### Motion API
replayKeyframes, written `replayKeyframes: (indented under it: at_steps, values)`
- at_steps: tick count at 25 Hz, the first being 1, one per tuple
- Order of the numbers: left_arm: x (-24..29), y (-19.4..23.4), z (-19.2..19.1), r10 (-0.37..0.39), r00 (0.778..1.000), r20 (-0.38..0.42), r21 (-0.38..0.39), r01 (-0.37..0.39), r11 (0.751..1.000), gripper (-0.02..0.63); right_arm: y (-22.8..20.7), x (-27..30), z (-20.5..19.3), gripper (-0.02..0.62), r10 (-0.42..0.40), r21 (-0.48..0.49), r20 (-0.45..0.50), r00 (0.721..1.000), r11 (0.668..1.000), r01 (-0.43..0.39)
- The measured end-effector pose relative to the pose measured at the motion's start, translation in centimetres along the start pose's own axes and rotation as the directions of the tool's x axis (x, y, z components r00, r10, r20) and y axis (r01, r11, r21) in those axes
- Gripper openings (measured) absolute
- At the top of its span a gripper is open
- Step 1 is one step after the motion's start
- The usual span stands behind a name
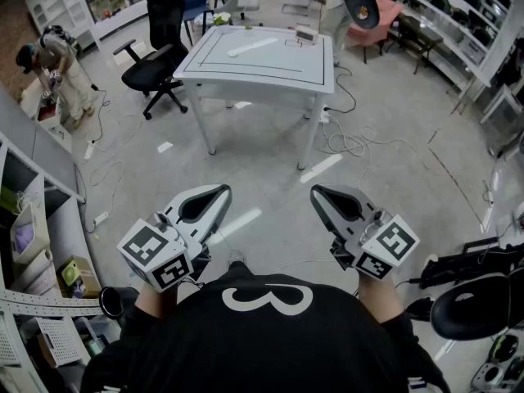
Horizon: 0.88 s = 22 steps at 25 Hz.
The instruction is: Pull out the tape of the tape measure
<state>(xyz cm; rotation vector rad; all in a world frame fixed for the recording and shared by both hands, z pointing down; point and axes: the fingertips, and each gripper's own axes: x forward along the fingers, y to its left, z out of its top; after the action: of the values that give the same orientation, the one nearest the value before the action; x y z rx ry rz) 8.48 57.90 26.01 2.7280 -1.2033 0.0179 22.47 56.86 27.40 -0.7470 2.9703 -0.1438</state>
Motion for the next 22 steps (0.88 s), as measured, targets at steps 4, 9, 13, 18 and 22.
replayKeyframes:
  at_steps: [4, 9, 13, 18, 22]
  values:
    - [0.2, -0.8, 0.2, -0.009, 1.0, -0.001, 0.017, 0.009, 1.0, 0.003, 0.1, -0.8, 0.5, 0.009, -0.01, -0.01, 0.007, 1.0, 1.0, 0.011]
    - [-0.1, -0.8, 1.2, 0.001, 0.999, 0.038, 0.002, -0.001, 1.0, 0.003, 0.3, -1.5, 1.4, 0.009, -0.012, -0.015, 0.029, 0.999, 1.0, 0.012]
    - [-0.6, 0.0, 1.6, 0.006, 0.999, 0.044, 0.018, -0.007, 1.0, 0.052, -0.2, -1.6, 2.1, 0.011, -0.034, -0.001, 0.078, 0.996, 0.999, 0.034]
    - [-0.6, 2.3, 1.8, 0.023, 0.997, 0.075, -0.02, -0.022, 1.0, 0.211, -2.9, -0.8, 1.6, 0.231, -0.115, 0.057, 0.094, 0.989, 0.992, 0.11]
    - [0.0, 4.7, 1.5, 0.02, 0.997, 0.08, -0.028, -0.018, 0.999, 0.298, -5.0, 0.7, 1.3, 0.423, -0.149, 0.02, 0.078, 0.986, 0.989, 0.147]
